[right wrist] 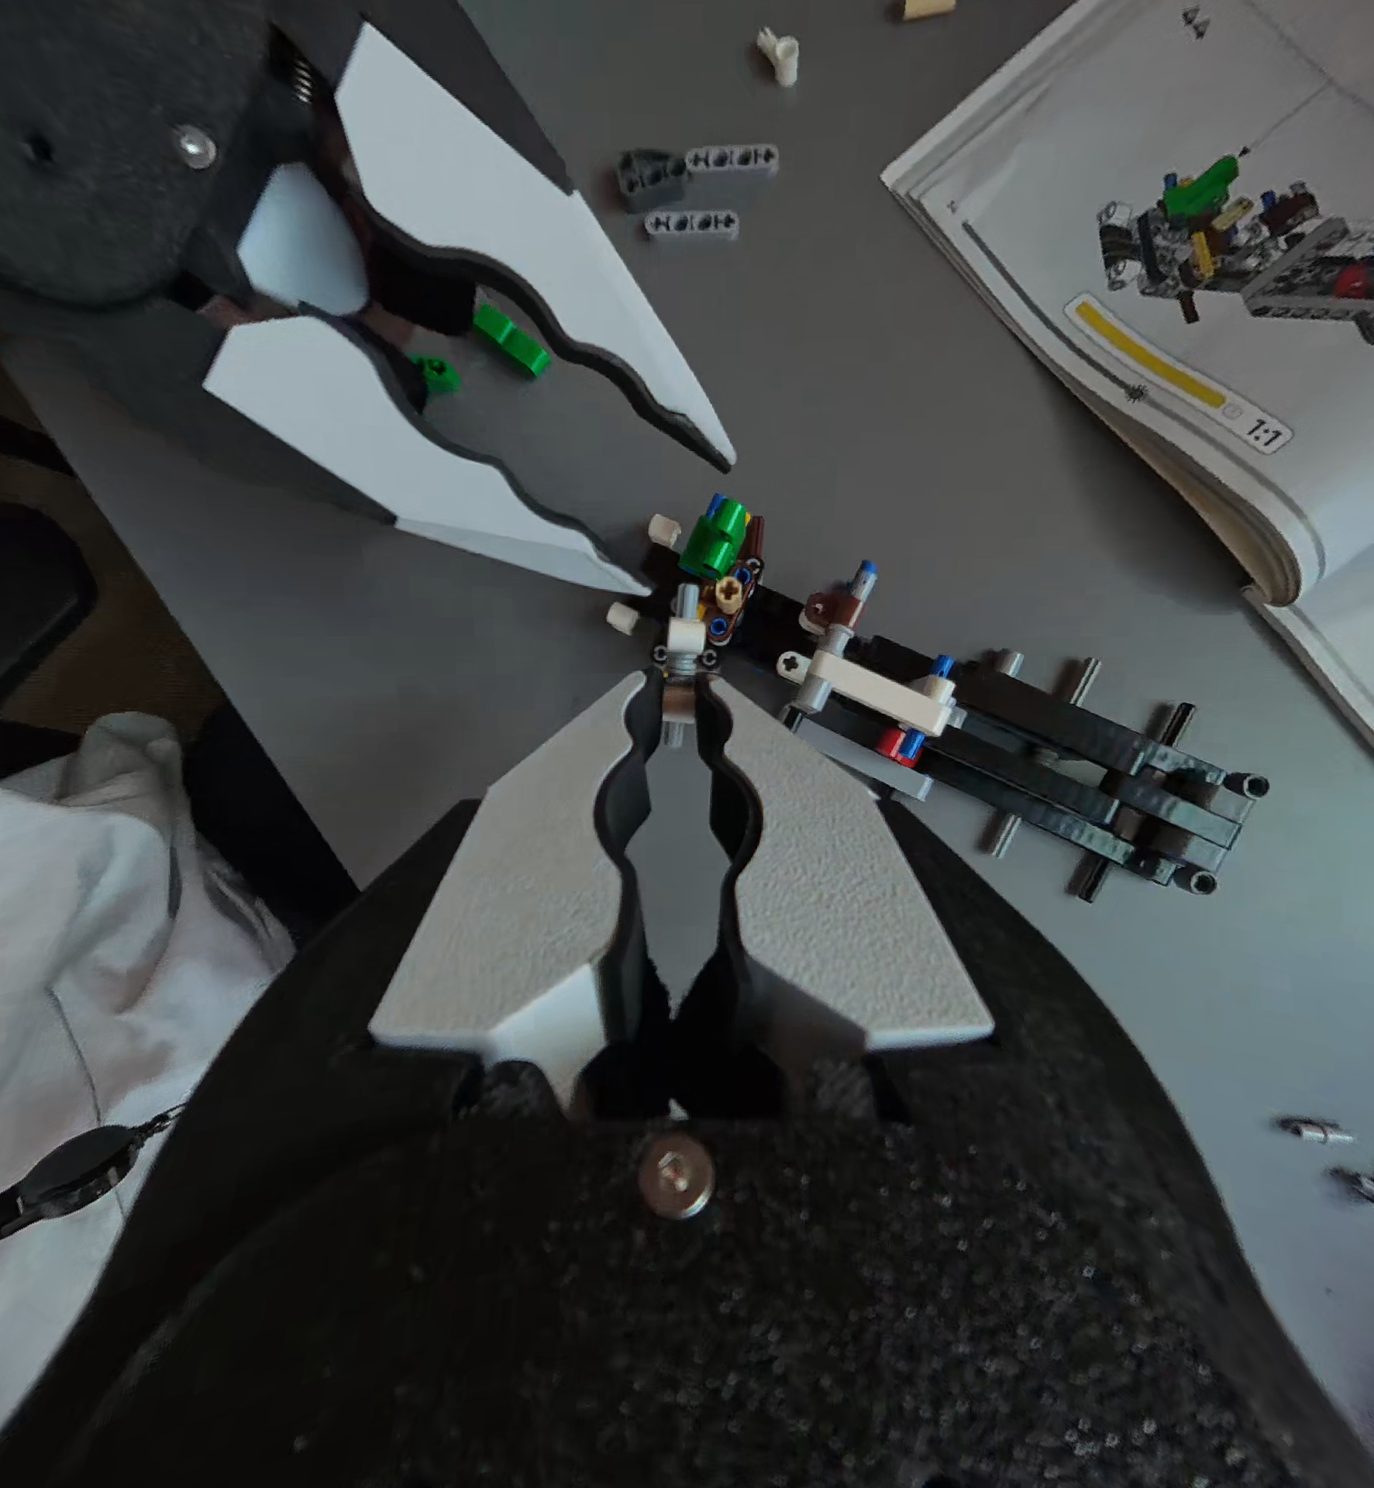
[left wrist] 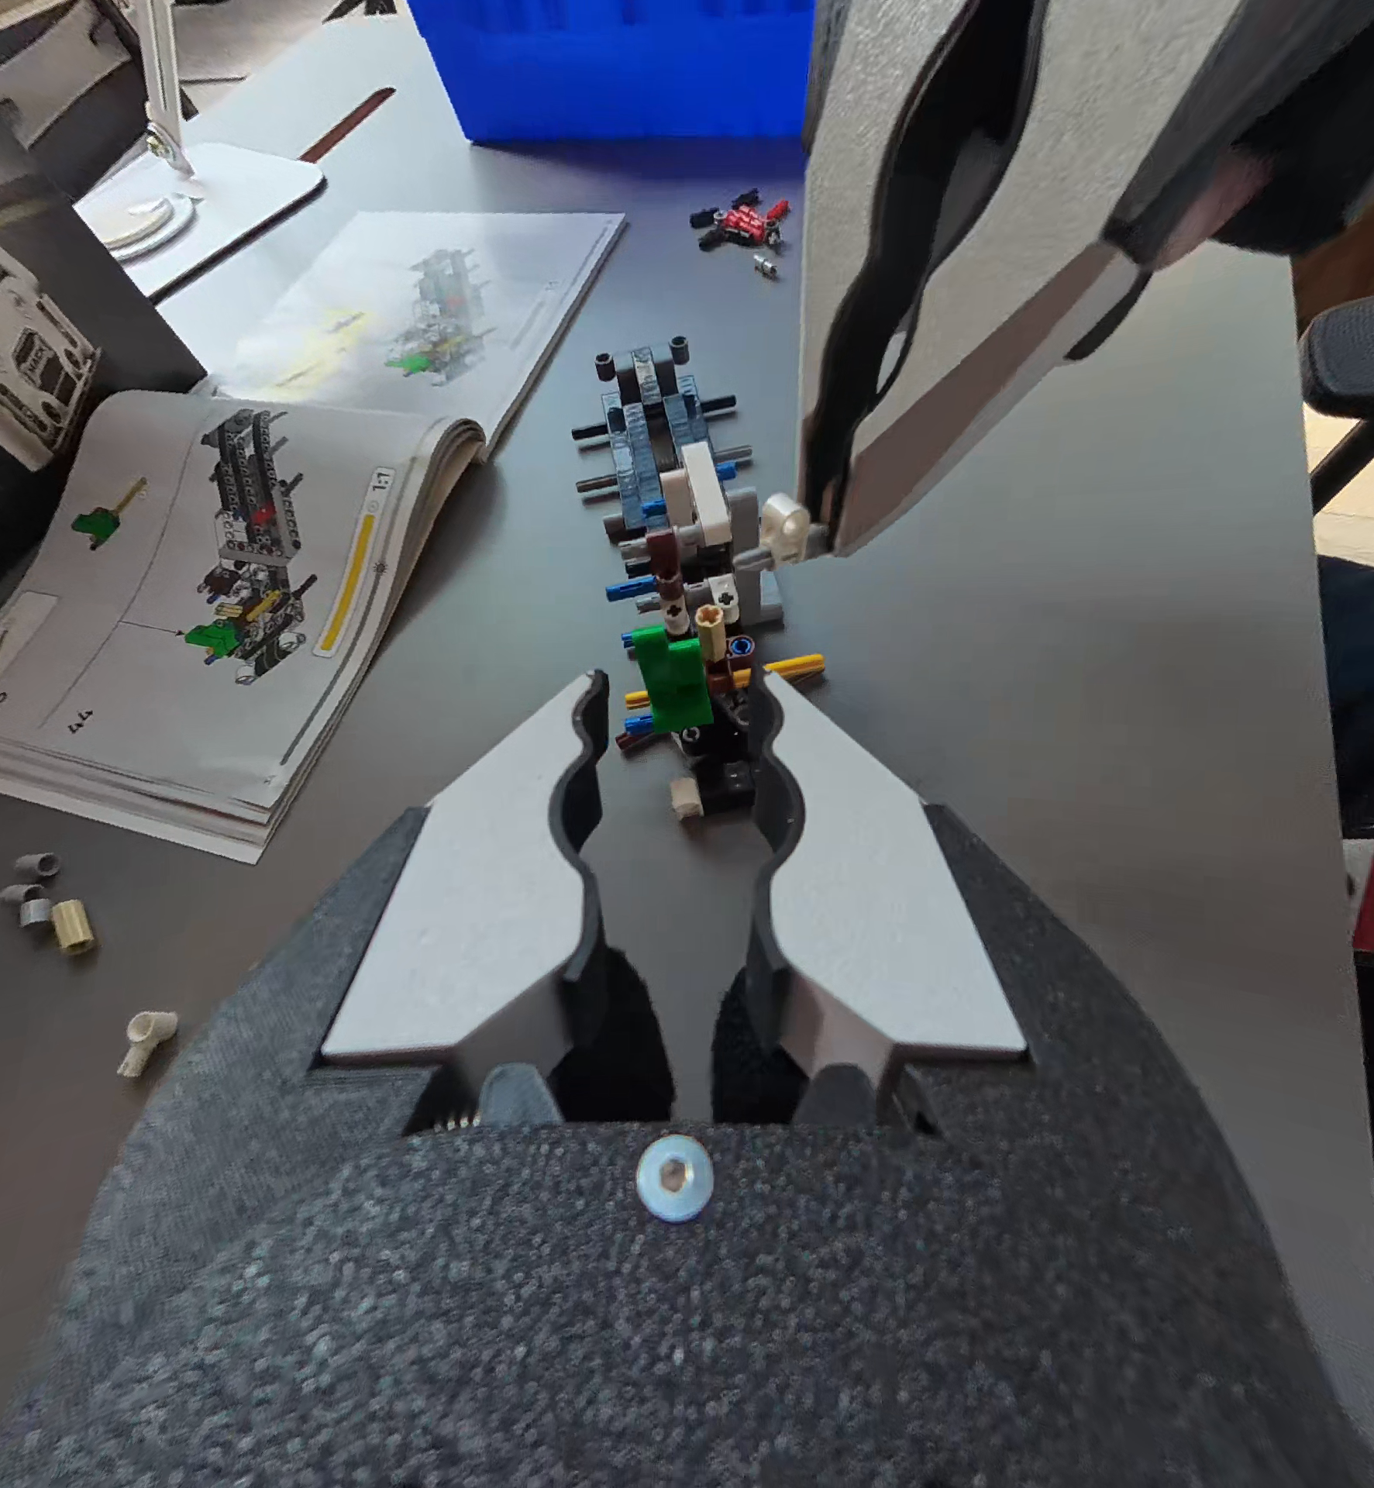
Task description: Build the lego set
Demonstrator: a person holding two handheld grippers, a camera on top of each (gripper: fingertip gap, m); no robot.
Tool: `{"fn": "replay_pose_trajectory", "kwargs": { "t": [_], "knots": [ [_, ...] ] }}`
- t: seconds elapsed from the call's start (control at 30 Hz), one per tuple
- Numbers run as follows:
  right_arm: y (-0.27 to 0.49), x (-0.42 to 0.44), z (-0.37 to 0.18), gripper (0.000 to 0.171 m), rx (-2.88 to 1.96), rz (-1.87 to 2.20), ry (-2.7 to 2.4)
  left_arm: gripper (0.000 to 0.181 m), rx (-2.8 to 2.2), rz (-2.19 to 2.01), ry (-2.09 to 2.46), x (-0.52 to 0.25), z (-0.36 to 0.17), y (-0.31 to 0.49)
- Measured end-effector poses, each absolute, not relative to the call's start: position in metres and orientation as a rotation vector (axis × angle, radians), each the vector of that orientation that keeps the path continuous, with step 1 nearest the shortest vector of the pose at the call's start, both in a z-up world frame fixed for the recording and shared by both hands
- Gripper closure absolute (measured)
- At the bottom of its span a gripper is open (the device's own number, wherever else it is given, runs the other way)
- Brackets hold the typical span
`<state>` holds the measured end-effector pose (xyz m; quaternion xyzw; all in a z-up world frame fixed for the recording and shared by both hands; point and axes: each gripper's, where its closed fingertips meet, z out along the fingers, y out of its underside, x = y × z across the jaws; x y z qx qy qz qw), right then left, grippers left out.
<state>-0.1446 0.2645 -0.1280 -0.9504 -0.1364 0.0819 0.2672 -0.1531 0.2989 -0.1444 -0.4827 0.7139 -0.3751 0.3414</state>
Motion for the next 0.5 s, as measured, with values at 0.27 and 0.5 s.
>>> {"fn": "replay_pose_trajectory", "kwargs": {
  "t": [0.27,0.5],
  "knots": [
    [0.276,-0.145,-0.136,0.164,-2.755,0.125,-0.266,0.143,-1.123,-0.915,1.874,-0.144,-0.146,0.289],
    [0.28,-0.149,-0.143,0.164,-2.835,0.085,-0.261,0.144,-1.129,-0.889,1.873,-0.146,-0.148,0.289]
  ]
}}
